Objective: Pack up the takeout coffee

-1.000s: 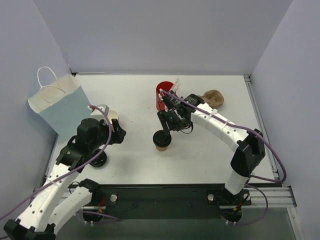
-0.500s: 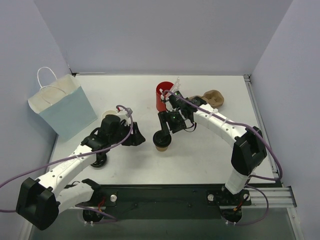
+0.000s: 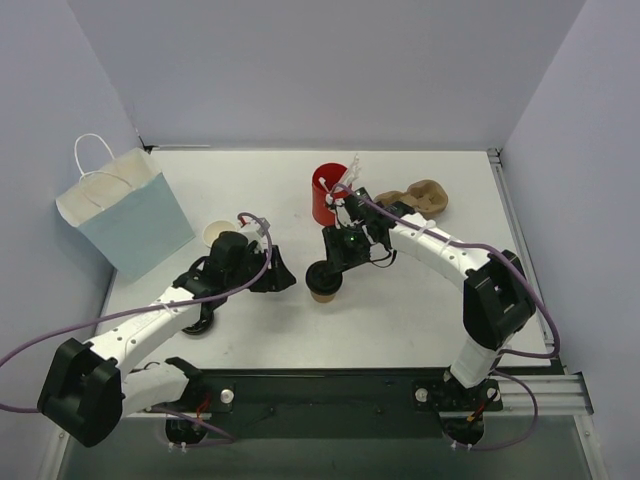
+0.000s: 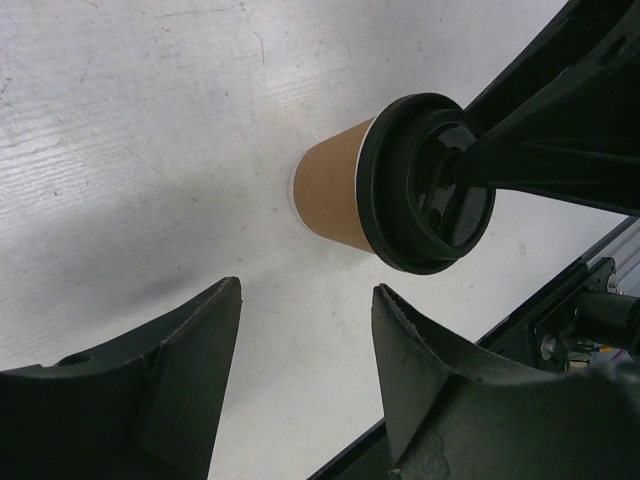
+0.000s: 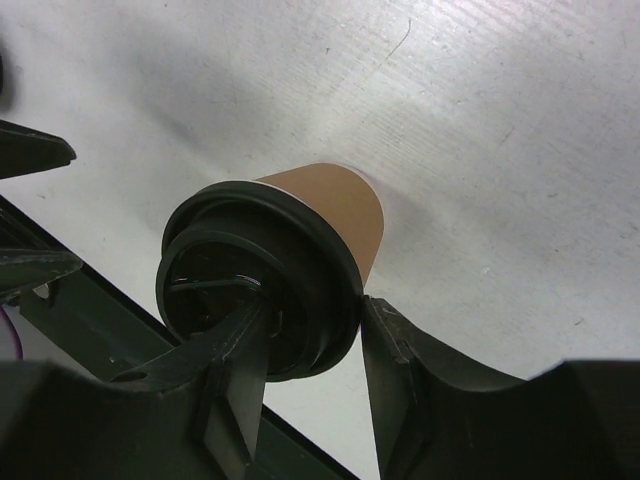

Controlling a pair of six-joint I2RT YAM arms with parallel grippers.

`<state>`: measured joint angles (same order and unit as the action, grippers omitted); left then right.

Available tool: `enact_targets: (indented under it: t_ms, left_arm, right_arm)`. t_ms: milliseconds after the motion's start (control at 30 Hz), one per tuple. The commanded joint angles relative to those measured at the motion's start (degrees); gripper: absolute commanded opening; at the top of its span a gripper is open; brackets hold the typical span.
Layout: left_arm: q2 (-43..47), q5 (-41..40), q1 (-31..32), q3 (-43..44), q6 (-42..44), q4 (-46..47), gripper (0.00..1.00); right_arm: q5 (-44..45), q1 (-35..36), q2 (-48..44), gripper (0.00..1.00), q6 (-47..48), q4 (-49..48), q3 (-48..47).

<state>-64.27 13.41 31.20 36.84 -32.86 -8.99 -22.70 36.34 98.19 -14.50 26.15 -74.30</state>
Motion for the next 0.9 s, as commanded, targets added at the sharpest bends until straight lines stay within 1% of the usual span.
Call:
enact_targets:
  t_ms: [0, 100, 133, 300, 567, 867]
  left_arm:
    - [-1.6, 0.6, 0.3, 0.1, -1.7, 5.7, 0.64]
    - [-3.0, 1.6, 0.4, 0.3, -2.7, 7.8, 0.63]
    - [-3.3, 2.0, 0.4, 0.3, -2.9, 10.0, 0.62]
    - [-6.7, 2.8, 0.4, 0.2, -4.2, 12.4, 0.60]
    - [-10.9, 3.0, 0.5, 0.2, -4.0, 15.9, 0.58]
    - [-10.9, 3.0, 0.6, -0.5, -4.2, 16.6, 0.57]
  right_arm:
    - [0.6, -0.5, 1.1, 0.38, 0.5, -0.7, 3.5]
    - [0.2, -0.7, 0.9, 0.36, 0.4, -1.7, 4.7]
    - [0.2, -0.7, 0.9, 0.35, 0.5, -1.9, 5.1]
    - [0.1, -1.1, 0.7, 0.31, 0.3, -2.7, 6.2]
    - [-0.4, -1.3, 0.4, 0.30, 0.3, -3.7, 7.5]
    - [-0.5, -1.4, -0.2, 0.29, 0.1, -4.4, 8.7]
